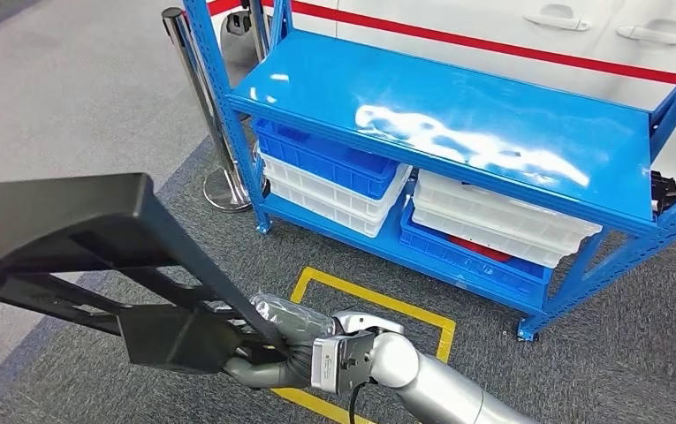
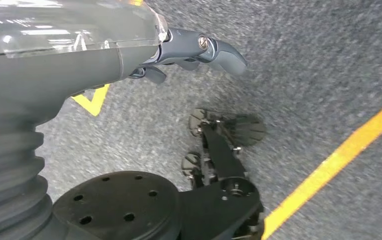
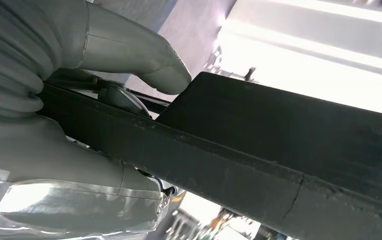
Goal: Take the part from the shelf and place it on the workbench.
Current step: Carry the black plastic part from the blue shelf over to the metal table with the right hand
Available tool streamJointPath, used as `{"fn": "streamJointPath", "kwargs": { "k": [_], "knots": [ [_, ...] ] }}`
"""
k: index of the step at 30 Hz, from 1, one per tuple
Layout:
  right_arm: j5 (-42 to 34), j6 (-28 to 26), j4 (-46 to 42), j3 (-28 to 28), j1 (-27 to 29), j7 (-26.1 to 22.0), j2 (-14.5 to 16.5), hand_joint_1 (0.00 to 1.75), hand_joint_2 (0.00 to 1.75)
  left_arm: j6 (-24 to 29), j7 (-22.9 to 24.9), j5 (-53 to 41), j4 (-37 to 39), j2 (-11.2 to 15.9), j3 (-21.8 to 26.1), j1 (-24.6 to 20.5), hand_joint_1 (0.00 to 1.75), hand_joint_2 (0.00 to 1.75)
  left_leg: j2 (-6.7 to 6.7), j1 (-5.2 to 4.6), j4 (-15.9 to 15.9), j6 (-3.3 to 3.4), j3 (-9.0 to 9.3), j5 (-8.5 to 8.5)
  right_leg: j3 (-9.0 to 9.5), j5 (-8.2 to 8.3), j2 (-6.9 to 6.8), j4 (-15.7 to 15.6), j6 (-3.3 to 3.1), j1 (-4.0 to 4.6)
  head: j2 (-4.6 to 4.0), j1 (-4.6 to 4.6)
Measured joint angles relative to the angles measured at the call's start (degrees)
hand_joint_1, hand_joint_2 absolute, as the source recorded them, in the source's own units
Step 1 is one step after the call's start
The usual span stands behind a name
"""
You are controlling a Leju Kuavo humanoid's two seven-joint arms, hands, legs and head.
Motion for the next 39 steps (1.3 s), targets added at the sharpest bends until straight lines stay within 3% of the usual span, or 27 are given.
{"fn": "streamJointPath", "kwargs": {
  "k": [2, 4, 7, 8, 9, 10, 11, 13, 15, 17, 18, 20, 22, 24, 25, 26, 28, 30, 33, 35, 37, 39],
  "knots": [
    [-0.5, 0.3, -0.6, 0.0, 0.0, -0.4, 0.0, 1.75, 1.75, 0.2, -0.4, 0.0, 0.0, 0.0, 0.1, 0.2, 0.0, 1.75, -1.23, 0.08, -0.2, 0.72, -0.09, 0.32, 0.19, -0.14, -0.81, 0.0, 0.62, 0.06, 0.01, 0.01],
    [-0.7, 0.3, -1.3, 0.0, 0.0, -0.6, 0.2, 1.75, 1.75, 0.2, -0.7, -0.2, 0.0, 0.0, 0.1, 0.3, 0.0, 1.75, -2.3, 0.36, -0.8, 1.4, 0.1, 0.78, -0.23, -1.61, 0.63, 1.6, 1.13, -0.05, 0.01, 0.06],
    [-0.8, 0.2, -2.0, 0.0, 0.6, -0.8, 0.2, 1.75, 1.75, 0.2, -0.9, -0.5, 0.0, 0.0, 0.1, 0.3, 0.0, 1.75, -3.99, 0.44, -1.0, 2.03, -0.06, 1.1, -4.56, -7.19, 4.71, 11.5, 1.32, -0.29, 0.0, 0.13],
    [-0.7, 0.1, -2.0, 0.0, 0.9, -0.9, 0.1, 1.75, 1.75, 0.2, -0.9, -0.5, 0.0, 0.1, 0.1, 0.3, 0.0, 1.75, -4.7, 0.42, -0.9, 2.08, -0.18, 1.12, -5.98, -8.23, 5.14, 14.5, 1.36, -0.32, 0.0, 0.13],
    [-0.7, 0.1, -2.0, -0.1, 1.2, -1.0, 0.0, 1.75, 1.75, 0.3, -0.9, -0.5, 0.0, 0.1, 0.1, 0.4, 0.0, 1.75, -5.45, 0.4, -0.8, 2.09, -0.26, 1.14, -6.61, -8.19, 5.31, 15.7, 1.4, -0.37, 0.0, 0.13],
    [-0.7, 0.1, -2.0, -0.2, 1.4, -1.2, 0.0, 1.75, 1.75, 0.5, -1.0, -0.5, 0.0, 0.1, 0.1, 0.4, 0.0, 1.75, -6.25, 0.4, -0.6, 2.04, -0.3, 1.12, -6.16, -6.99, 5.42, 14.8, 1.4, -0.47, 0.0, 0.14],
    [-0.7, 0.2, -2.1, -0.3, 1.6, -1.5, 0.0, 1.75, 1.75, 0.6, -1.0, -0.5, 0.0, 0.1, 0.1, 0.5, 0.0, 1.75, -7.05, 0.42, -0.4, 1.93, -0.34, 1.06, -4.74, -4.99, 5.69, 11.9, 1.38, -0.62, 0.0, 0.14],
    [-0.9, 0.4, -2.4, -0.9, 1.9, -2.1, 0.0, 1.75, 1.75, 0.8, -1.0, -0.5, 0.0, 0.2, 0.2, 0.5, 0.0, 1.75, -8.52, 0.41, 0.5, 1.45, -0.75, 0.84, -1.4, -1.79, 8.11, 4.8, 1.37, -1.05, 0.01, 0.12],
    [-1.3, 0.8, -2.8, -1.7, 2.3, -2.7, 0.0, 1.75, 1.75, 0.6, -1.0, -0.3, -0.2, 0.3, 0.4, 0.5, 0.0, 1.75, -9.77, 0.49, 1.0, 0.66, -1.49, 0.87, -0.17, -1.11, 9.96, 1.6, 1.33, -1.17, 0.01, 0.11],
    [-1.7, 1.2, -3.1, -2.5, 2.7, -3.2, 0.1, 1.75, 1.75, -0.3, -0.9, 0.2, -0.4, 0.4, 0.8, 0.9, 0.0, 1.75, -10.95, 0.71, 0.9, -0.18, -1.94, 1.2, -0.21, -0.99, 9.17, 1.4, 0.91, -1.02, 0.0, 0.11],
    [-1.9, 1.4, -3.2, -2.9, 2.8, -3.3, 0.2, 1.75, 1.75, -0.8, -0.8, 0.4, -0.4, 0.5, 1.0, 1.1, 0.0, 1.75, -10.72, 0.73, 1.0, -0.5, -2.09, 1.12, -0.1, -0.83, 8.55, 1.2, 0.57, -1.04, 0.0, 0.1],
    [-2.3, 1.6, -3.4, -3.7, 3.0, -3.6, 0.4, 1.75, 1.75, -1.6, -0.6, 0.6, -0.6, 0.6, 1.4, 1.4, 0.0, 1.75, -8.13, 0.58, 3.8, -1.02, -3.46, -0.6, 0.14, -0.56, 7.13, 0.7, -0.09, -1.16, 0.0, -0.18],
    [-2.5, 1.7, -3.4, -4.7, 3.5, -3.9, 0.5, 1.75, 1.75, -1.8, -0.1, 0.2, -0.7, 0.7, 1.5, 1.3, 0.0, 1.75, -4.99, 0.54, 11.2, -1.42, -6.82, -4.18, 0.21, -0.59, 5.43, 0.6, -0.47, -0.92, 0.0, -0.44],
    [-2.3, 1.7, -3.5, -5.7, 4.5, -4.0, 0.4, 1.75, 1.75, -1.9, 0.3, -0.3, -0.8, 0.8, 1.5, 1.4, 0.0, 1.75, -4.12, 0.63, 16.8, -1.62, -9.37, -5.93, 0.23, -0.73, 3.65, 0.6, -0.62, -0.72, 0.0, -0.44],
    [-2.1, 1.6, -3.6, -6.2, 5.0, -4.1, 0.4, 1.75, 1.75, -1.9, 0.5, -0.4, -0.9, 0.8, 1.5, 1.6, 0.0, 1.75, -3.99, 0.66, 16.5, -1.61, -9.08, -5.23, 0.27, -0.8, 2.9, 0.7, -0.64, -0.68, 0.0, -0.44],
    [-1.8, 1.5, -3.8, -6.7, 5.4, -4.2, 0.4, 1.75, 1.75, -1.9, 0.8, -0.5, -0.9, 0.8, 1.5, 1.8, 0.0, 1.75, -3.7, 0.66, 14.0, -1.5, -7.66, -3.68, 0.36, -0.88, 2.23, 0.7, -0.6, -0.65, 0.0, -0.44],
    [-1.1, 1.1, -4.4, -7.6, 6.1, -4.3, 0.4, 1.75, 1.75, -1.9, 1.6, -0.6, -1.2, 1.1, 1.5, 1.9, 0.0, 1.75, -1.64, 0.31, 5.9, -0.91, -3.24, -0.55, 0.59, -1.11, 1.06, 0.7, -0.36, -0.44, 0.0, -0.44],
    [-0.5, 0.6, -5.2, -8.4, 6.9, -4.3, 0.3, 1.75, 1.75, -1.8, 2.4, -0.7, -1.5, 1.3, 1.6, 1.9, 0.0, 1.75, -0.1, -0.26, 1.2, 0.01, -0.9, 0.42, 0.73, -1.35, 0.04, 0.7, 0.07, -0.15, 0.0, -0.4],
    [0.5, -0.3, -6.2, -9.2, 8.1, -4.2, 0.0, 1.75, 1.75, -1.8, 3.7, -1.0, -1.8, 1.7, 2.0, 2.3, 0.0, 1.75, -1.51, -0.37, 0.5, 1.04, -0.94, 0.46, 1.09, -1.65, -0.91, 0.6, 0.95, -0.08, 0.0, -0.38],
    [1.0, -0.9, -6.8, -9.6, 8.8, -4.2, -0.4, 1.75, 1.75, -1.8, 4.1, -1.3, -1.9, 1.8, 2.3, 2.5, 0.0, 1.75, -2.6, 0.0, -0.2, 1.73, -0.69, 0.92, 0.26, -3.3, 1.42, 2.9, 1.49, -0.26, 0.0, -0.34],
    [1.4, -1.4, -7.3, -10.1, 9.6, -4.2, -1.1, 1.75, 1.75, -2.1, 4.1, -1.7, -1.9, 1.9, 2.4, 2.4, 0.0, 1.75, -3.8, 0.18, -0.4, 2.2, -0.66, 1.2, -2.86, -6.77, 4.4, 9.3, 1.72, -0.43, 0.0, -0.3],
    [1.8, -1.9, -7.4, -10.5, 10.5, -4.3, -1.9, 1.75, 1.75, -2.6, 3.8, -2.1, -1.9, 2.0, 2.4, 2.2, 0.0, 1.75, -5.33, 0.17, -0.3, 2.33, -0.79, 1.24, -6.04, -8.7, 5.23, 15.3, 1.87, -0.45, 0.0, -0.28]
  ]
}}
